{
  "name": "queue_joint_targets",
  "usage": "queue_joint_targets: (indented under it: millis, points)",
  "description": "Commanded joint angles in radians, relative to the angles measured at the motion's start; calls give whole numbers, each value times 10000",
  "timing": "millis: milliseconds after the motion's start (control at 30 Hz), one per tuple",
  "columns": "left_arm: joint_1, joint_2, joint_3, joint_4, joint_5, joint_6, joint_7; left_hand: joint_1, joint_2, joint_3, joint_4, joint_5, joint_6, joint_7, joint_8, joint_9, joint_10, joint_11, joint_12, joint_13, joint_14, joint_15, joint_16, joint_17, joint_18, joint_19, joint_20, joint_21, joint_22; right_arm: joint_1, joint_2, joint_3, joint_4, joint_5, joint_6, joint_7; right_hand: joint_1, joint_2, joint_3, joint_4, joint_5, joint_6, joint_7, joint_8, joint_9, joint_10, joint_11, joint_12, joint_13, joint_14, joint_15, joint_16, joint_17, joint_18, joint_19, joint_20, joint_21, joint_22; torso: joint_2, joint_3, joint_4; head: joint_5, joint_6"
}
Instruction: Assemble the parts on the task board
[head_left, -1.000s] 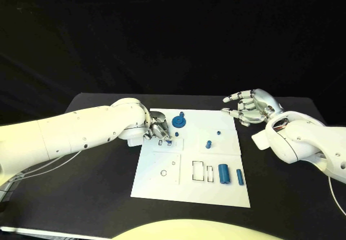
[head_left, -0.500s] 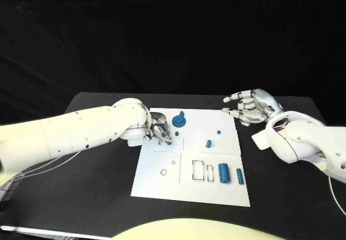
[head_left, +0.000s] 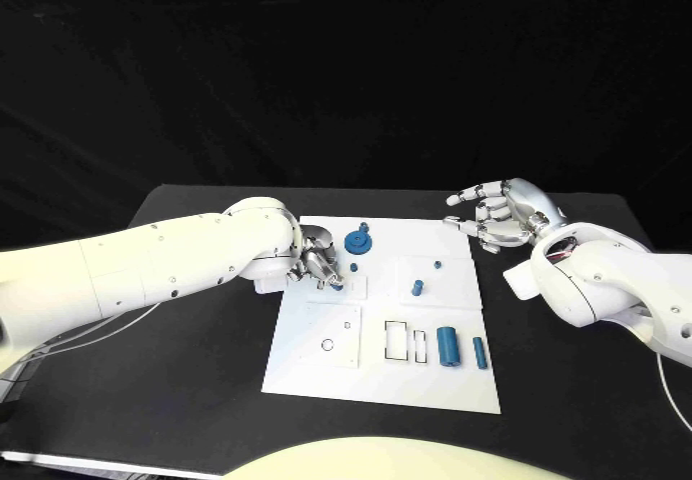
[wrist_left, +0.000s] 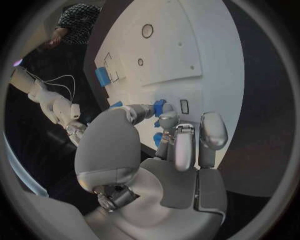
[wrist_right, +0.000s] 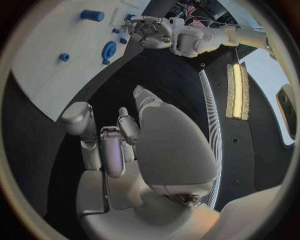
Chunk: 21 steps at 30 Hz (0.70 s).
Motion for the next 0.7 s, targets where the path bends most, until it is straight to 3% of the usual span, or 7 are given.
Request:
queue_joint_targets:
  millis: [33,700]
  points:
    - [-4,2,1,9,-128,172,-2,30,93,1940,-2010,67,107,-66,28,12,10,-27,-55,-9,765,-50,51,1704,-137,74,10,62,9,-9,-2,5,11,-109,47,-18,30,70,27,15,50,-81,14,-8,-17,-40,-10,-36,1,531,86,-43,876,188,-50,22,-29,-7,10,1,4,-1,2]
    - [-26,-83,13,182,175,-862,72,-27,96,1969,-2087,157,157,-88,42,38,128,-49,32,100,771,-70,52,1710,-187,257,-8,165,252,-13,-17,5,15,-154,8,-59,28,71,27,16,51,-78,14,-5,-18,-30,-10,-23,12,533,86,-40,882,184,-42,22,-14,3,9,-1,4,-8,-21]
